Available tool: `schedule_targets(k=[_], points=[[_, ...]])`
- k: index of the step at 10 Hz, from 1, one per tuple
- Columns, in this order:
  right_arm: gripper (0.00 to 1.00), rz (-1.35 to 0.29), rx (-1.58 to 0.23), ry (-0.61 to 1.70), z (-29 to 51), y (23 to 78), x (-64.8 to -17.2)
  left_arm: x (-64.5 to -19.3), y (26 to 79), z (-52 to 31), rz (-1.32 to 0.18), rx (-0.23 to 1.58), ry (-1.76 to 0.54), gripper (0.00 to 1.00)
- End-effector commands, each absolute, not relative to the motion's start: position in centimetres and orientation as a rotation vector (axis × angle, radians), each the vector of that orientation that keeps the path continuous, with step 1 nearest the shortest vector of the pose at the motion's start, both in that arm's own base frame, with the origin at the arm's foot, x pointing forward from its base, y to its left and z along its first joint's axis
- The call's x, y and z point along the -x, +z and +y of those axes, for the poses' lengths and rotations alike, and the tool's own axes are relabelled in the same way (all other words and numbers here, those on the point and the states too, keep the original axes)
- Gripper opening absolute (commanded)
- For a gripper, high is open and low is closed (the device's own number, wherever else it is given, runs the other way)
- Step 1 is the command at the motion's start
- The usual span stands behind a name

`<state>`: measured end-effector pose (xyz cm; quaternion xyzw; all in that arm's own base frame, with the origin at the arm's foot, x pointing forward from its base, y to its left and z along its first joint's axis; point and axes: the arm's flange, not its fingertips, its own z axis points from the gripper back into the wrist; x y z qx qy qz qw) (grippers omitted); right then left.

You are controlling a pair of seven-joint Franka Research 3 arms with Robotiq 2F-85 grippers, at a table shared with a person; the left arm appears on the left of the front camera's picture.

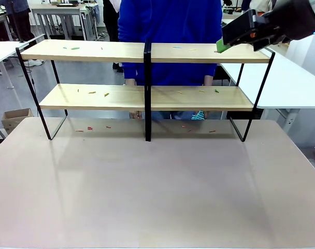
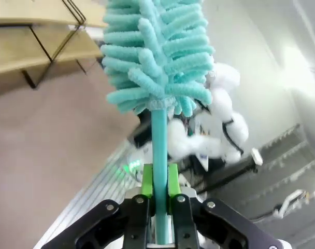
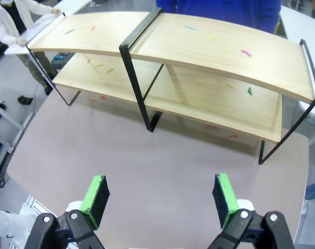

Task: Clean the shelves.
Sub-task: Pick up the Duster when the human hands it over.

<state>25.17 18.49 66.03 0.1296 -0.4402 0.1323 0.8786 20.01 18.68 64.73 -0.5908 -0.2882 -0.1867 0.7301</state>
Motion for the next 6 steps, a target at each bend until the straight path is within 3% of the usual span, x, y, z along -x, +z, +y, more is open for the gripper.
schedule_targets(k=[1, 2, 6], points=[[1.00, -0.919, -0.271, 0.274, 18.5, 66.1, -25.2, -22.9, 64.0, 17.9, -0.681, 1.373, -0.344, 0.00], [1.00, -0.919, -0.271, 0.274, 18.5, 66.1, -25.2, -20.0, 64.7, 18.7, -0.635, 1.301, -0.411, 0.00], [1.00, -0.919, -0.271, 0.274, 18.5, 66.1, -25.2, -20.0, 64.7, 18.7, -0.635, 1.301, -0.411, 0.00]])
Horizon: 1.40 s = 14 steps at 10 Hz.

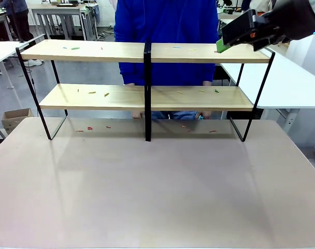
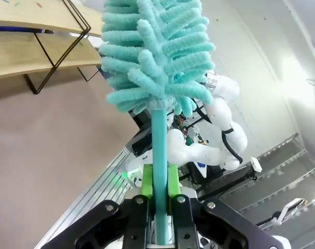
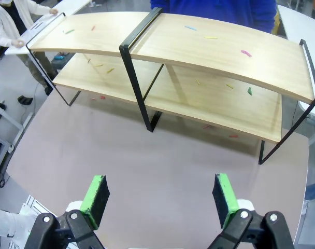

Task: Clean the shelves.
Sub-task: Pick up the Duster when the human hands it over, then clean a randomly selected level of the Shelf with the Duster.

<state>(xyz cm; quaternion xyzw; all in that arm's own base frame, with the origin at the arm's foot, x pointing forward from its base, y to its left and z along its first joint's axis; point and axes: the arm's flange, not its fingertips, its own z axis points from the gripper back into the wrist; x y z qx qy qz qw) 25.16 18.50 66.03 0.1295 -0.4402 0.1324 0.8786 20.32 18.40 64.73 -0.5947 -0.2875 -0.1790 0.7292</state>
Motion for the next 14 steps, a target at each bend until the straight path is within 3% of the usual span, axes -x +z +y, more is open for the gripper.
schedule_targets(k=[1, 7, 8, 11, 13, 14], points=[[1.00, -0.919, -0.271, 0.274, 18.5, 66.1, -25.2, -20.0, 64.7, 18.7, -0.635, 1.301, -0.411, 0.00], [1.00, -0.919, -0.271, 0.274, 18.5, 66.1, -25.2, -20.0, 64.7, 18.7, -0.635, 1.301, -0.411, 0.00], [1.00, -0.919, -0.271, 0.274, 18.5, 66.1, -25.2, -20.2, 64.7, 18.6, -0.634, 1.309, -0.389, 0.13], [1.00, -0.919, -0.271, 0.274, 18.5, 66.1, -25.2, -23.6, 65.1, 4.6, -0.108, 1.117, -0.861, 0.13], [1.00, -0.919, -0.271, 0.274, 18.5, 66.1, -25.2, -24.9, 62.0, -4.0, 0.143, 0.948, -0.905, 0.13], [1.00, -0.919, -0.271, 0.274, 18.5, 66.1, -25.2, -25.7, 60.2, -6.7, 0.160, 0.897, -0.821, 0.13]])
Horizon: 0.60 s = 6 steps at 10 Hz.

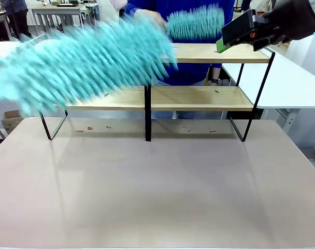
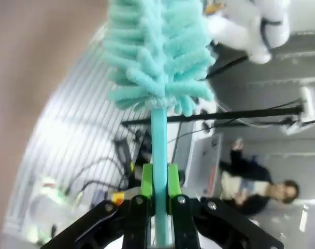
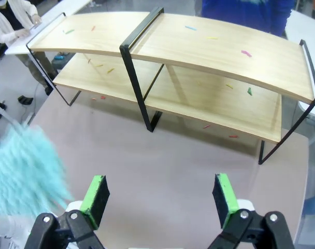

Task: Clean the shelves.
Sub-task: Clean a randomly selected level of the Shelf with the Duster.

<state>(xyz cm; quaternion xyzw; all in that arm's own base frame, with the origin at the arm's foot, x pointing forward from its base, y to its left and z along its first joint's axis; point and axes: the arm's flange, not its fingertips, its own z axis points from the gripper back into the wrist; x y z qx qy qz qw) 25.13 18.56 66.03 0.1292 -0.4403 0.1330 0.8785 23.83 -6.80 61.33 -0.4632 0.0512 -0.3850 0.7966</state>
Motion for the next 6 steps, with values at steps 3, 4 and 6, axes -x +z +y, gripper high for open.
schedule_targets(k=[3, 4, 6], points=[[1.00, -0.919, -0.271, 0.274, 18.5, 66.1, -25.2, -25.0, 59.5, -9.0, 0.195, 0.910, -0.784, 0.13], [1.00, -0.919, -0.271, 0.274, 18.5, 66.1, -25.2, -26.1, 59.6, -10.1, 0.128, 0.920, -0.741, 0.13], [1.00, -0.919, -0.271, 0.274, 18.5, 66.1, -25.2, -29.8, 58.3, -12.9, 0.006, 0.891, -0.631, 0.13]])
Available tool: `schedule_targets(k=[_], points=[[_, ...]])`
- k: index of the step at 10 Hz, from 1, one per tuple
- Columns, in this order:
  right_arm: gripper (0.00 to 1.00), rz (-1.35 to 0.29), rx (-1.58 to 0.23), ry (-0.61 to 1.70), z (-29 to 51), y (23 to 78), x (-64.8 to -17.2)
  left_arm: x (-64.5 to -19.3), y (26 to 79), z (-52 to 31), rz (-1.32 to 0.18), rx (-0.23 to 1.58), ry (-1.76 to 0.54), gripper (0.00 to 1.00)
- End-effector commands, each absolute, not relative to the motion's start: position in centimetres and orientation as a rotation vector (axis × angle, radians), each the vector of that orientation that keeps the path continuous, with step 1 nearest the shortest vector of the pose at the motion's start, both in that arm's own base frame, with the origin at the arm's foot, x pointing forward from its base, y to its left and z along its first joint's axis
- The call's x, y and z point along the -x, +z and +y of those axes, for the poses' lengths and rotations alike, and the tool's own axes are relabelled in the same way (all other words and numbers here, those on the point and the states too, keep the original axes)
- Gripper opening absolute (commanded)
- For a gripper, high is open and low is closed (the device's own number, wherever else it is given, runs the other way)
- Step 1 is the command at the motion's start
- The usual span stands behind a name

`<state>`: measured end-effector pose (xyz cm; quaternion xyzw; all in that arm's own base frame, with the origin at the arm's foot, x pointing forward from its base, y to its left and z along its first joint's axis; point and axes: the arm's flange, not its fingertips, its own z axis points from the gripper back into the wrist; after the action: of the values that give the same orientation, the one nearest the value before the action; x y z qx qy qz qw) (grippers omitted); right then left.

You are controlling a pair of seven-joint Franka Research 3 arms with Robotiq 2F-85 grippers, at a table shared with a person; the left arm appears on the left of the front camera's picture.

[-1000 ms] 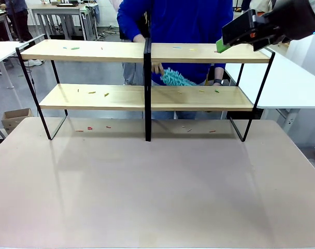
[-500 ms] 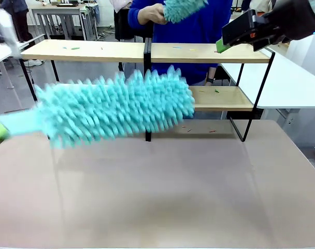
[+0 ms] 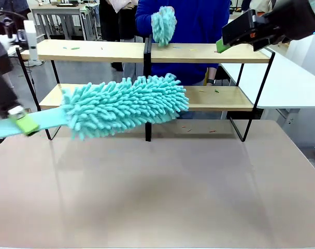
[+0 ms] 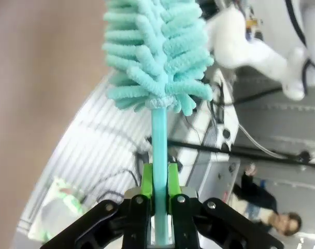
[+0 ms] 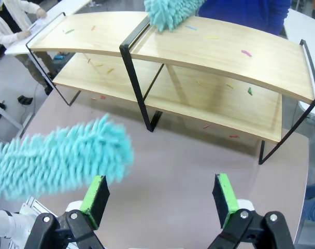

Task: Clean the shelves.
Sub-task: Clean a randomly selected level of the Shelf with the Duster.

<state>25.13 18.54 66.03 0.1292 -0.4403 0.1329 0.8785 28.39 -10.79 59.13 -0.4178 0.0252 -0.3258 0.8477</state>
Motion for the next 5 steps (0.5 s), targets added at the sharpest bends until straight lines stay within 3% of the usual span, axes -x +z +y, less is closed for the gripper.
schedule_targets(k=[1, 5], points=[[1.00, -0.919, -0.271, 0.274, 18.5, 66.1, -25.2, -31.4, 58.5, -12.8, -0.045, 0.937, -0.582, 0.13], [1.00, -0.919, -0.271, 0.274, 18.5, 66.1, -25.2, -26.6, 58.1, -3.8, 0.250, 0.794, -0.773, 0.13]])
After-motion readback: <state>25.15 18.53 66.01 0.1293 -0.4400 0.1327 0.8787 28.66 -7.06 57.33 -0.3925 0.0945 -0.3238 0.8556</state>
